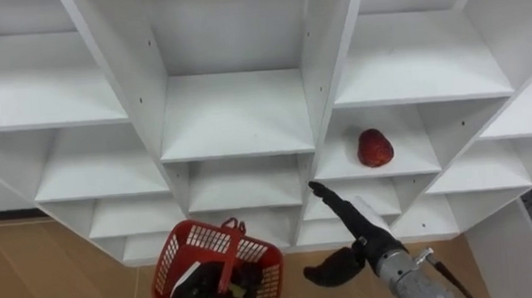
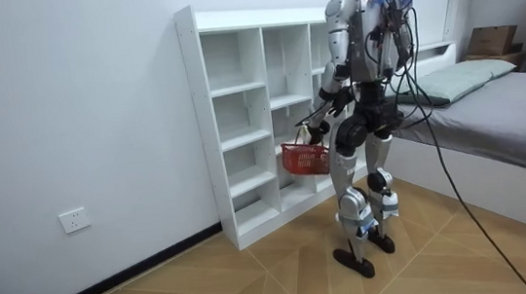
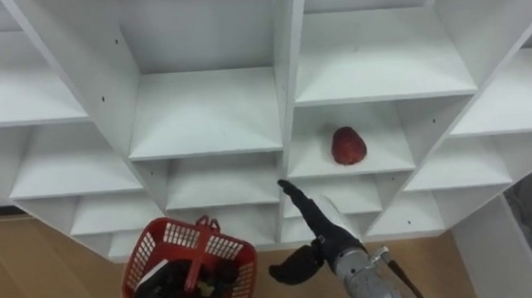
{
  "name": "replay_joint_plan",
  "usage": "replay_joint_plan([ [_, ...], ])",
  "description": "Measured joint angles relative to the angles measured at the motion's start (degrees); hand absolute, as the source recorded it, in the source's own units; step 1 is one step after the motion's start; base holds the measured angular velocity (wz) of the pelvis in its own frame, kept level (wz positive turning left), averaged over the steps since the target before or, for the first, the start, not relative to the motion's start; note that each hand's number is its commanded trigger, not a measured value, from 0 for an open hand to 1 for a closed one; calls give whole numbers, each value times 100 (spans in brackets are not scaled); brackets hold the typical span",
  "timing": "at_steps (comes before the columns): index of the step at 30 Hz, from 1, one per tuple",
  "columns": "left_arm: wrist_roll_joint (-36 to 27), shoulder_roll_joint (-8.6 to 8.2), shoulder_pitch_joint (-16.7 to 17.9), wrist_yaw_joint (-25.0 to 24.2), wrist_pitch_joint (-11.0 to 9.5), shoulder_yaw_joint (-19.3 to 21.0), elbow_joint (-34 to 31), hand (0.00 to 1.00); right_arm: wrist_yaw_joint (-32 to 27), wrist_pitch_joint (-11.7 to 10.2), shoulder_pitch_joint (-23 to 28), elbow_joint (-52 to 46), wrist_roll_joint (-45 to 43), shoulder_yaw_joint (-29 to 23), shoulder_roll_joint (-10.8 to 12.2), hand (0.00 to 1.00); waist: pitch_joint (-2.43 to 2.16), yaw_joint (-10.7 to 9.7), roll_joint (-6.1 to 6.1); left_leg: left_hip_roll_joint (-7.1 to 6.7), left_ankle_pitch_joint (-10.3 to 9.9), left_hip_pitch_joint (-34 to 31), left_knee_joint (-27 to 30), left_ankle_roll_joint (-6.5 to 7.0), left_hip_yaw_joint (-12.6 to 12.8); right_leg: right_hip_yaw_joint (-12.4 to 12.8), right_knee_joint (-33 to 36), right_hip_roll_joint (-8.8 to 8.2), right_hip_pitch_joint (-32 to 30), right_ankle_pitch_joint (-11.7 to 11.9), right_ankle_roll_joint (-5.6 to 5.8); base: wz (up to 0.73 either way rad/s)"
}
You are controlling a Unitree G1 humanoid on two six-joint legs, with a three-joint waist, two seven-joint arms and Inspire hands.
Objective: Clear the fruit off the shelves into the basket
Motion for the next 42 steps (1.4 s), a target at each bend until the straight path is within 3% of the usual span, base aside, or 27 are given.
replay_joint_plan([
  [7, -18, 17, 222, 159, 127, 111, -323, 100, -899, 8, 76, -133, 108, -201, 43, 0, -4, -196, 10, -17, 0, 112, -18, -1, 19, 20, -95, 8, 147, -4, 5, -1],
  [17, -8, -7, 257, 233, 263, 111, -335, 100, -1611, 8, 299, -415, 648, -232, 37, 0, -19, -193, 130, -2, -18, 214, -32, -21, 61, 137, -130, 50, 225, -6, 8, -3],
  [28, -5, 3, 479, 246, 342, 92, -642, 100, -2127, 7, 280, -409, 1123, -234, 23, 0, -11, -279, 131, -5, -19, 385, -35, -21, 42, 136, -188, 51, 418, -12, 13, 0],
  [31, 0, 21, 484, 230, 342, 92, -642, 100, -2270, 5, 277, -388, 1316, -236, 9, 0, 10, -280, 104, -7, -19, 479, -36, -21, 9, 129, -193, 48, 504, -26, 14, 2],
  [39, 163, 20, 497, 206, 342, 183, -645, 100, -2407, -2, 254, -387, 1539, -602, 20, 0, 38, -273, 48, -10, -24, 482, -36, -30, -66, -7, -179, 33, 549, -66, 13, 9],
  [42, 225, 58, 511, 197, 342, 266, -648, 100, -2425, -6, 188, -304, 1806, -716, -103, 0, 34, -218, 39, -10, -24, 485, -25, -31, -67, -26, -167, 30, 565, -63, 9, 0],
])
